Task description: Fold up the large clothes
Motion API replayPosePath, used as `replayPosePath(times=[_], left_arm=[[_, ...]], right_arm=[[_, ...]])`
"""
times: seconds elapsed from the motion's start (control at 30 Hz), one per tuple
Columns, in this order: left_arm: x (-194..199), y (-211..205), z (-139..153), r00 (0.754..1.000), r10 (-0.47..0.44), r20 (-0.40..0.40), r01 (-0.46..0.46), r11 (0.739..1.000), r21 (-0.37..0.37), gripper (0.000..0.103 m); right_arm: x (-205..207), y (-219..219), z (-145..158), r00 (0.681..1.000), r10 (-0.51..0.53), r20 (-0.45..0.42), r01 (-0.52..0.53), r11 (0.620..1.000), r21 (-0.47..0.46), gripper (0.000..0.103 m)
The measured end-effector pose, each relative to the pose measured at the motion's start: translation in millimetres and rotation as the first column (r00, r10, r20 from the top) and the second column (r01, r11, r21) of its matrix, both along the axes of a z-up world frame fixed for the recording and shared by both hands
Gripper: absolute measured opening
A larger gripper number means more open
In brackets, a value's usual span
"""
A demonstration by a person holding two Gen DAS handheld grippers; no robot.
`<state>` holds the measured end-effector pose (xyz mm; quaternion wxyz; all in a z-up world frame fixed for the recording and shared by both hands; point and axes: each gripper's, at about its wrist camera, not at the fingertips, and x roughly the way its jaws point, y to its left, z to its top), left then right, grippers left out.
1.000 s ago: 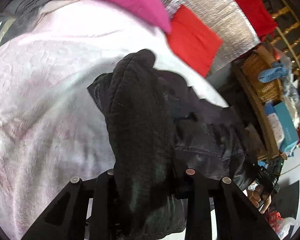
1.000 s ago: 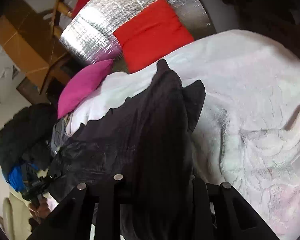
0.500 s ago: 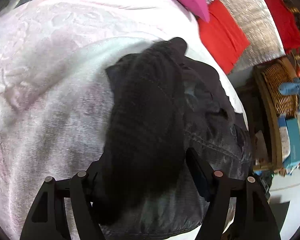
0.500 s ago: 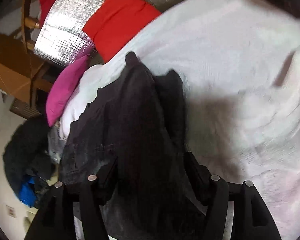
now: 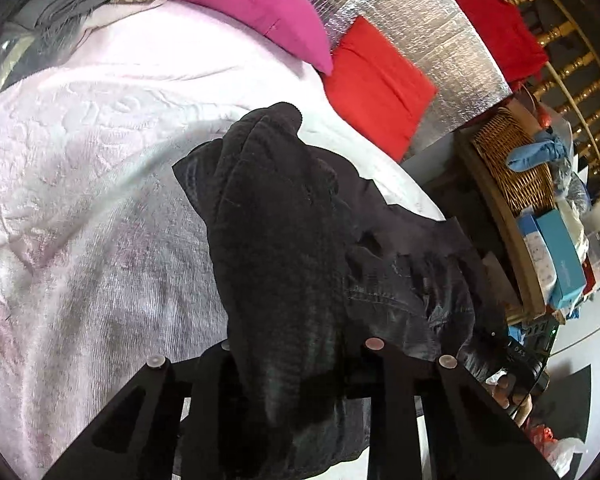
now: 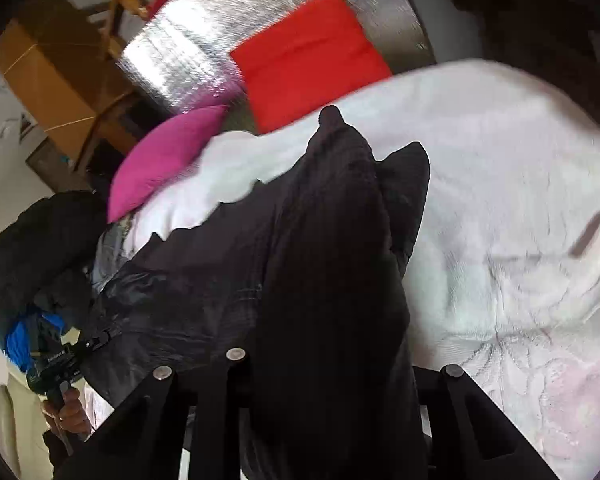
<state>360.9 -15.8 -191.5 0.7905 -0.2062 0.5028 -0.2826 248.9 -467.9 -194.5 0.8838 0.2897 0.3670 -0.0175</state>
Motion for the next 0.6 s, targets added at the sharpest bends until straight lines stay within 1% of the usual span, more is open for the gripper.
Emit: replayPosePath(times=[0.07,0.13,0.17,0.2,0.23,0.27,0.3,0.33,0.4,0.5,0.57,0.6], left_arm=[[-5.9,4.4,-2.5,1.0,-0.003,-0.009,0.003,1.0,0.016,0.027],[-7.5,11.0,-12.0,0.999,0.006,-0.043,-0.005,0.999,0.038,0.027],[-6.9,15.1,-20.1,0.997,0.013,-0.072,-0.009,0.998,0.056,0.031],[-5.1,18.1,-29.6,0.994,0.021,-0.104,-0.011,0.996,0.093,0.042],[-3.0,20.0,-37.6,0.992,0.029,-0.124,-0.012,0.991,0.136,0.048],[-1.4,21.3,-41.9,0.991,0.035,-0.132,-0.014,0.987,0.157,0.061],[0.1,23.6,-44.5,0.989,0.049,-0.142,-0.024,0.985,0.172,0.075],[2.0,27.0,-46.5,0.985,0.07,-0.156,-0.041,0.982,0.185,0.08],[3.9,35.3,-47.9,0.978,0.085,-0.189,-0.054,0.986,0.161,0.081],[2.5,40.0,-48.9,0.973,0.091,-0.213,-0.062,0.988,0.139,0.081],[-0.9,42.0,-50.9,0.967,0.082,-0.24,-0.056,0.992,0.115,0.081],[-4.3,43.2,-50.0,0.965,0.085,-0.25,-0.06,0.993,0.106,0.081]], right_arm=[[-4.9,3.8,1.8,1.0,0.01,-0.005,-0.01,1.0,-0.013,0.028],[-6.3,-1.5,-11.2,0.999,0.003,-0.053,-0.003,1.0,0.006,0.028],[-5.3,-7.6,-18.8,0.996,-0.002,-0.084,0.004,1.0,0.02,0.029],[-3.9,-12.4,-28.2,0.993,-0.004,-0.117,0.009,0.999,0.041,0.033],[-3.0,-18.3,-38.2,0.989,-0.009,-0.146,0.02,0.997,0.068,0.039],[-2.6,-24.2,-46.6,0.985,-0.018,-0.169,0.035,0.995,0.093,0.053],[-2.6,-28.7,-50.0,0.982,-0.027,-0.187,0.047,0.994,0.103,0.06],[-3.7,-32.1,-48.8,0.979,-0.045,-0.196,0.065,0.993,0.097,0.063],[-7.4,-38.3,-42.2,0.981,-0.065,-0.183,0.082,0.993,0.086,0.064],[-17.2,-46.3,-34.3,0.983,-0.092,-0.157,0.11,0.988,0.11,0.068],[-22.9,-49.9,-38.5,0.983,-0.083,-0.165,0.106,0.985,0.135,0.069],[-24.6,-50.5,-40.7,0.98,-0.079,-0.183,0.105,0.985,0.135,0.069]])
